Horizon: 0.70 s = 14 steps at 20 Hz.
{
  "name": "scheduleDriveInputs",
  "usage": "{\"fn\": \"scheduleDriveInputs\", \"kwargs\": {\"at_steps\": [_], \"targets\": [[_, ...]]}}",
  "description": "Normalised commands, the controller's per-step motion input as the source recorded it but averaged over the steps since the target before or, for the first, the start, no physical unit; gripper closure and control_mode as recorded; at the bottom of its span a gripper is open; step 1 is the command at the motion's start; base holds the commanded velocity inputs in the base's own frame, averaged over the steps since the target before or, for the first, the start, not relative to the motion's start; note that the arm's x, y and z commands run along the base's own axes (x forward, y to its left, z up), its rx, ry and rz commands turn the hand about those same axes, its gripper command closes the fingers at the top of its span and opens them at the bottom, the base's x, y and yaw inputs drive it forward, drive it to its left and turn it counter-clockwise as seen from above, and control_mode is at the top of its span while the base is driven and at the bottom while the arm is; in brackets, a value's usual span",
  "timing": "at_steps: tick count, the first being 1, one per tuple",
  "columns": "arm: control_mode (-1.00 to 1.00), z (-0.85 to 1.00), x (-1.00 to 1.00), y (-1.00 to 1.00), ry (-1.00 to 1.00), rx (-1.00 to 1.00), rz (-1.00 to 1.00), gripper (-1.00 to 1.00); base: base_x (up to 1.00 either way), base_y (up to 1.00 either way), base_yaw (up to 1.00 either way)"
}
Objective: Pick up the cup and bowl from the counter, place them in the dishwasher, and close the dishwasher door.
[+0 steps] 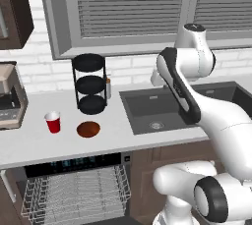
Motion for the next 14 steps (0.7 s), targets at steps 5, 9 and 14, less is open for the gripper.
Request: {"fn": "scheduleDriveInputs", "kwargs": {"at_steps": [5, 9, 14], "targets": [[-1.00, 0.00, -0.61, -0.01, -0.05, 0.00, 0.01, -1.00, 0.00, 0.00, 0.00], [-1.00, -0.03, -0.84, 0.06, 0.00, 0.03, 0.01, -1.00, 0.00, 0.00, 0.00], [-1.00, -0.03, -0.48, 0.10, -0.02, 0.01, 0.08, -1.00, 0.00, 0.00, 0.00]]}}
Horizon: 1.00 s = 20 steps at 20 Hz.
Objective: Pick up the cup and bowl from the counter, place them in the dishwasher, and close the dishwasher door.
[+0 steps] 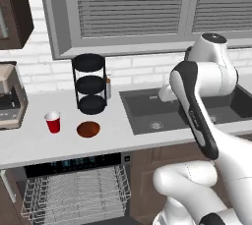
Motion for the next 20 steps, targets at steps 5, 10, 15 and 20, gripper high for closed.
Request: {"fn": "scheduleDriveInputs", "kwargs": {"at_steps": [5, 10, 15, 20], "targets": [[1.00, 0.00, 0.01, 0.00, -0.02, 0.00, 0.07, -1.00, 0.18, -0.40, 0.29], [1.00, 0.00, 0.00, 0.00, 0.00, 0.00, 0.00, -1.00, 0.05, -0.50, 0.82], [1.00, 0.00, 0.00, 0.00, 0.00, 0.00, 0.00, -1.00, 0.06, -0.36, 0.86], [1.00, 0.00, 0.00, 0.00, 0.00, 0.00, 0.00, -1.00, 0.03, -0.64, 0.55]]}}
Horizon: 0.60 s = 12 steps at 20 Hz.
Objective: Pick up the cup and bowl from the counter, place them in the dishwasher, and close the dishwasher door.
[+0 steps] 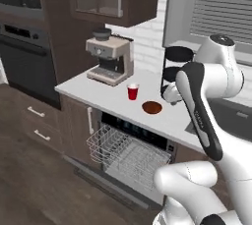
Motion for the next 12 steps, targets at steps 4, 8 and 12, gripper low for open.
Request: {"fn": "scheduleDriveInputs", "kwargs": {"at_steps": [4, 8, 12], "targets": [[1.00, 0.00, 0.00, 0.00, 0.00, 0.00, 0.00, -1.00, 0.00, -0.75, 0.53], [1.00, 0.00, 0.00, 0.00, 0.00, 0.00, 0.00, -1.00, 0.30, -0.39, 0.26], [1.00, 0.00, 0.00, 0.00, 0.00, 0.00, 0.00, -1.00, 0.21, -0.89, 0.11]]}}
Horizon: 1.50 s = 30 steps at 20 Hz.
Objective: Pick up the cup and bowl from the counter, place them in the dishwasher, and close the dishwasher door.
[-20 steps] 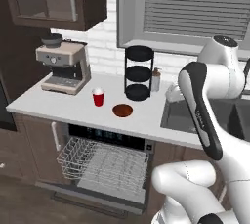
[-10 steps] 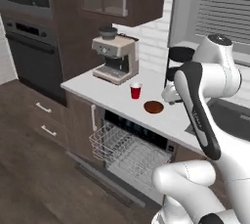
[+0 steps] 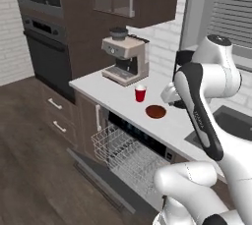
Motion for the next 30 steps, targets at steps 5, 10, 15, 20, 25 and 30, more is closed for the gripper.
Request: {"fn": "scheduleDriveInputs", "kwargs": {"at_steps": [5, 10, 15, 20, 25, 30], "targets": [[1.00, 0.00, 0.00, 0.00, 0.00, 0.00, 0.00, -1.00, 0.25, -0.30, 0.24], [1.00, 0.00, 0.00, 0.00, 0.00, 0.00, 0.00, -1.00, 0.44, -0.06, 0.17], [-1.00, -0.38, 0.96, -0.01, 0.01, 0.00, 0.04, -1.00, 0.00, 0.00, 0.00], [-1.00, -0.42, 0.98, -0.16, 0.00, 0.00, 0.00, -1.00, 0.00, 0.00, 0.00], [-1.00, -0.17, 0.89, -0.02, 0.00, 0.00, -0.13, -1.00, 0.00, 0.00, 0.00], [-1.00, -0.14, 0.87, -0.36, 0.09, 0.00, -0.24, -1.00, 0.00, 0.00, 0.00]]}}
